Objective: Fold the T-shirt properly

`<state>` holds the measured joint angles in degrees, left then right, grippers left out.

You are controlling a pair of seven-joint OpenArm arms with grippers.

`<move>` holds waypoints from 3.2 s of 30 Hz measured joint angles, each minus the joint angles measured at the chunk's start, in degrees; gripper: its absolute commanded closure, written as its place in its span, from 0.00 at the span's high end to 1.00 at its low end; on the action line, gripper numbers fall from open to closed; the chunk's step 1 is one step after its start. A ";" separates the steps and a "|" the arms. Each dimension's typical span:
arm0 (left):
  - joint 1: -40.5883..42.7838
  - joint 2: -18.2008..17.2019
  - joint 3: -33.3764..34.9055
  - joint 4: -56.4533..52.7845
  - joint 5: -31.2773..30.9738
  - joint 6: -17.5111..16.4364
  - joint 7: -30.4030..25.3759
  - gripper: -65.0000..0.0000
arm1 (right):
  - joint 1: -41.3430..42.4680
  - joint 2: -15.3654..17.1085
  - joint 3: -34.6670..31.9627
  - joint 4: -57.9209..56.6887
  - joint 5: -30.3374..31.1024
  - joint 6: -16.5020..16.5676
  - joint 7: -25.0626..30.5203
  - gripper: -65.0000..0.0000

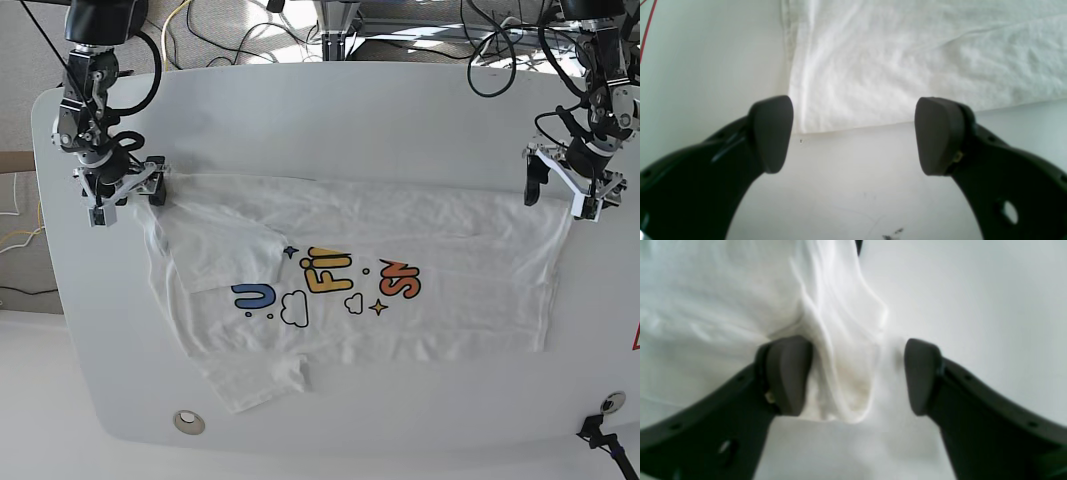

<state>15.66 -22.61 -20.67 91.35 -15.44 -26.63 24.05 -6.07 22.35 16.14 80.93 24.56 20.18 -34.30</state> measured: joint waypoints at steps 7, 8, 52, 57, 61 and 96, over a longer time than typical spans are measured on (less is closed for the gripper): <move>-3.34 -0.28 0.00 -0.22 0.20 0.22 0.28 0.83 | -0.50 -3.45 0.04 0.04 0.85 -0.02 1.53 0.00; -3.96 -0.31 0.00 -0.24 0.09 0.17 0.26 0.83 | -0.50 -3.74 0.07 0.11 0.90 -0.04 1.79 0.00; -10.43 -1.40 3.80 -22.34 -1.62 0.70 -2.91 0.14 | -8.48 -4.76 0.07 8.26 0.02 -0.22 0.17 0.00; 0.17 -1.49 2.91 -11.89 -1.44 1.11 -2.40 0.14 | -16.20 -4.72 0.31 14.14 0.07 -0.22 0.22 0.00; 10.32 -0.66 -3.76 -3.54 -1.33 0.24 2.27 0.14 | -23.32 -4.44 0.35 19.21 -0.04 -0.42 0.07 0.00; 22.16 -1.86 -14.71 12.92 -0.15 -0.33 5.16 0.86 | -28.30 -6.29 9.53 31.19 -0.17 -0.24 -0.44 0.62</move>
<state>37.82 -24.47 -35.38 104.27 -15.59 -26.96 29.21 -34.37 16.05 25.67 112.12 24.38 19.94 -34.74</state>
